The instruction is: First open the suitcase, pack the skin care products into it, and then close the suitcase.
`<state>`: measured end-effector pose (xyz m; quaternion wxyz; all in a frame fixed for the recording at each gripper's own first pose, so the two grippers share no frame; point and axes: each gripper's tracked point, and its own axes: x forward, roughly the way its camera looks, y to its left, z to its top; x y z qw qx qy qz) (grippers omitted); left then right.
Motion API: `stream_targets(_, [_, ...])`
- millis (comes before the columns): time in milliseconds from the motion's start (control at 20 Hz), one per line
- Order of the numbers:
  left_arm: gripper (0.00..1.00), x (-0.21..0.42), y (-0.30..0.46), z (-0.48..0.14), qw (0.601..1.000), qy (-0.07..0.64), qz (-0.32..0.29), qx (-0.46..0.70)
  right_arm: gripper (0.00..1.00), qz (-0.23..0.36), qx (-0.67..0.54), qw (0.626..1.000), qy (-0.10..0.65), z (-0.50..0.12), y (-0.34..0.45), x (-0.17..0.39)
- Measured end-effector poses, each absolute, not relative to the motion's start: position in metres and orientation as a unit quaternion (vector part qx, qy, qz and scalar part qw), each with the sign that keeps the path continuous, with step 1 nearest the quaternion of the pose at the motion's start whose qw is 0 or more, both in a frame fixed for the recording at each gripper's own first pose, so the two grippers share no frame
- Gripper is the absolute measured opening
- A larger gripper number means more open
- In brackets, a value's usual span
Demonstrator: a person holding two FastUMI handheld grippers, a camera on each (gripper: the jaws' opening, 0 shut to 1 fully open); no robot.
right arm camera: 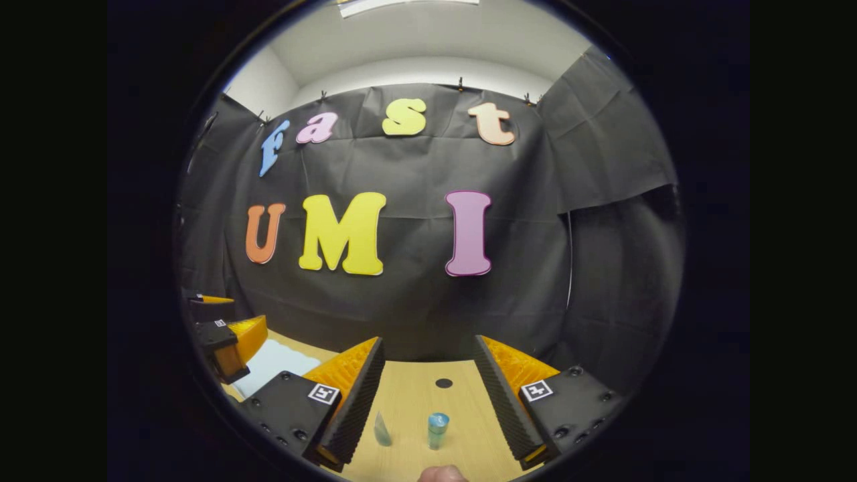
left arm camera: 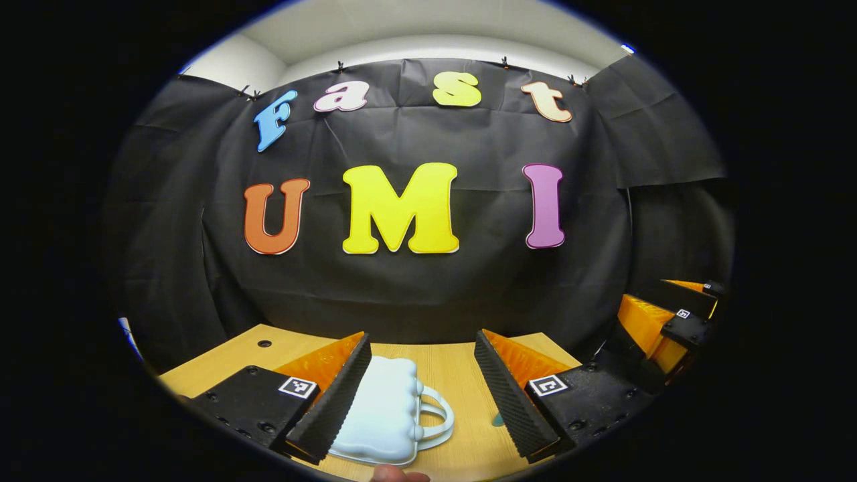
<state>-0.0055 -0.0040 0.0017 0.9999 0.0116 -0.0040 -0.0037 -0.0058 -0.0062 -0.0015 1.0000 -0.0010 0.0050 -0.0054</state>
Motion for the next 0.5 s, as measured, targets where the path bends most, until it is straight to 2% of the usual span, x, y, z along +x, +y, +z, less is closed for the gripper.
stream_targets(350, [0.99,-0.005,-0.011,-0.006,1.0,0.011,-0.015,0.015,0.8,-0.007,-0.006,1.0,0.001,0.002,-0.01,-0.009])
stream_targets(500, [0.99,-0.003,-0.025,-0.012,0.998,0.016,-0.048,0.021,0.79,-0.011,-0.011,1.0,0.005,-0.002,-0.019,-0.01])
